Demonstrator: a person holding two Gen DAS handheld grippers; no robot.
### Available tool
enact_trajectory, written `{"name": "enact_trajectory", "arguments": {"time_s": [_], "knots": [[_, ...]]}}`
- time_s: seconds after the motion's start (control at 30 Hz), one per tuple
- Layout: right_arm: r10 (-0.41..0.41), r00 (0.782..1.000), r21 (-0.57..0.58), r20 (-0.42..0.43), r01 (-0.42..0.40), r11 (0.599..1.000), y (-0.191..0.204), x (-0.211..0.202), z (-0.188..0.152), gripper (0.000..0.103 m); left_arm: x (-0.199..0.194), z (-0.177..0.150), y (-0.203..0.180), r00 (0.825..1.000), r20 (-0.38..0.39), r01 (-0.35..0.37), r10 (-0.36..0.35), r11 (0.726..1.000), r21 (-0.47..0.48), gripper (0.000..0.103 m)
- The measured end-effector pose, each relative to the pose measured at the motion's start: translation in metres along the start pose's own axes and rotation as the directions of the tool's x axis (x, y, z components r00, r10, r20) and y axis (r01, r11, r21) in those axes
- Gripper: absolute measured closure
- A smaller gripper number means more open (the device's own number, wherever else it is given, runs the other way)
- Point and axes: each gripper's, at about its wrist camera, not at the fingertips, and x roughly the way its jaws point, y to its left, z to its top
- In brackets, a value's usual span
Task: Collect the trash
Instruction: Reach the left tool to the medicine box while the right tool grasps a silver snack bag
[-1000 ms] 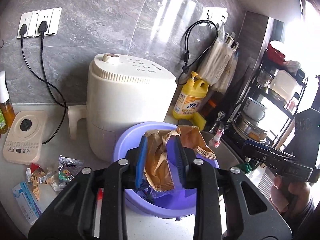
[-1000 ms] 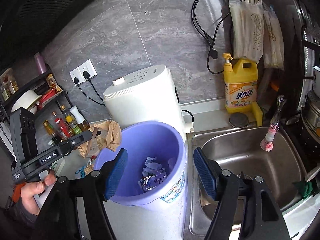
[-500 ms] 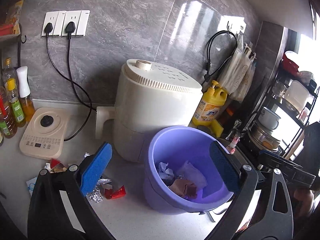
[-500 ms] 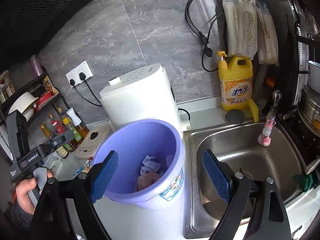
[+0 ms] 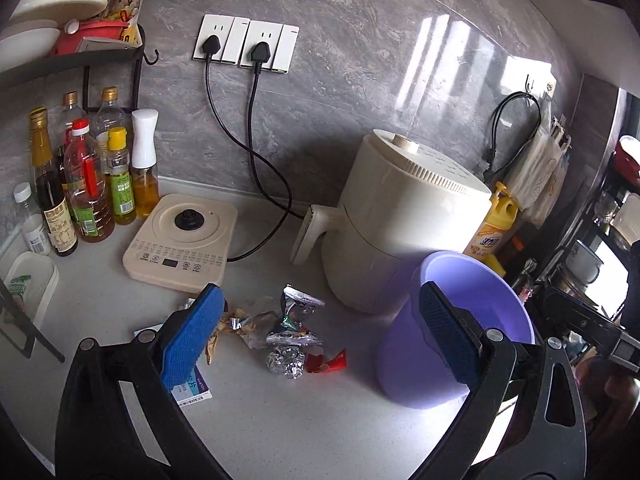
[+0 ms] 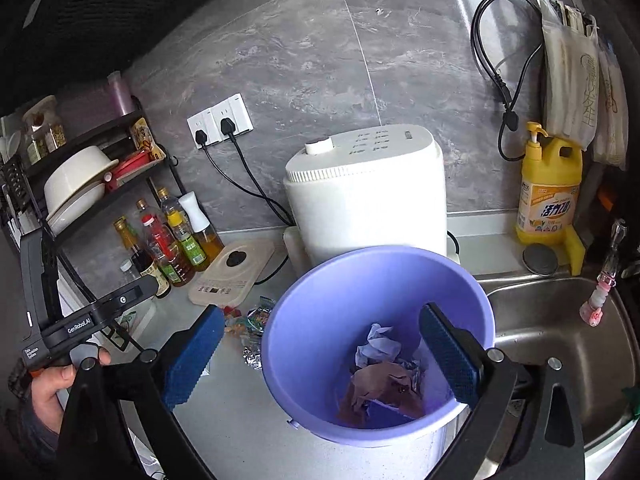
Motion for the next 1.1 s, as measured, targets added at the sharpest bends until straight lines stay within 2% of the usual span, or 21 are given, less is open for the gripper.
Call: {"name": "enact_trajectory", "arguments": {"time_s": [0.07,0.3,0.43,0.57,0.67,0.77,1.0,1.1], "knots": [[0.020,1.000,-0.026,-0.003,-0.020,0.999,0.014,0.007,0.001,0.008,-0.005,-0.002,0.014,1.000,-0.003,-0.023,0.023,1.000,-0.020,0.006],[0.108,0.992,-0.110,-0.058,-0.114,0.987,0.065,0.032,0.002,0.026,-0.022,-0.009,0.059,0.995,-0.002,-0.102,0.102,0.992,-0.074,0.006],[0.153,0.983,-0.155,-0.106,-0.168,0.974,0.096,0.050,0.001,0.037,-0.027,-0.017,0.084,0.990,-0.017,-0.138,0.137,0.985,-0.103,0.006],[0.168,0.970,-0.176,-0.177,-0.200,0.964,0.124,0.077,-0.004,0.042,-0.023,-0.027,0.109,0.986,-0.057,-0.165,0.158,0.977,-0.138,0.006],[0.145,0.961,-0.208,-0.234,-0.195,0.958,0.146,0.099,-0.009,0.048,-0.015,-0.036,0.125,0.980,-0.091,-0.188,0.176,0.971,-0.151,0.006],[0.116,0.950,-0.227,-0.289,-0.186,0.956,0.159,0.122,-0.017,0.059,-0.007,-0.043,0.137,0.975,-0.119,-0.205,0.187,0.964,-0.167,0.006],[-0.004,0.918,-0.241,-0.397,-0.100,0.965,0.155,0.183,-0.034,0.068,0.015,-0.055,0.156,0.969,-0.171,-0.209,0.179,0.961,-0.182,0.006],[-0.049,0.908,-0.255,-0.417,-0.065,0.965,0.149,0.205,-0.037,0.071,0.027,-0.057,0.160,0.968,-0.184,-0.206,0.172,0.961,-0.184,0.006]]}}
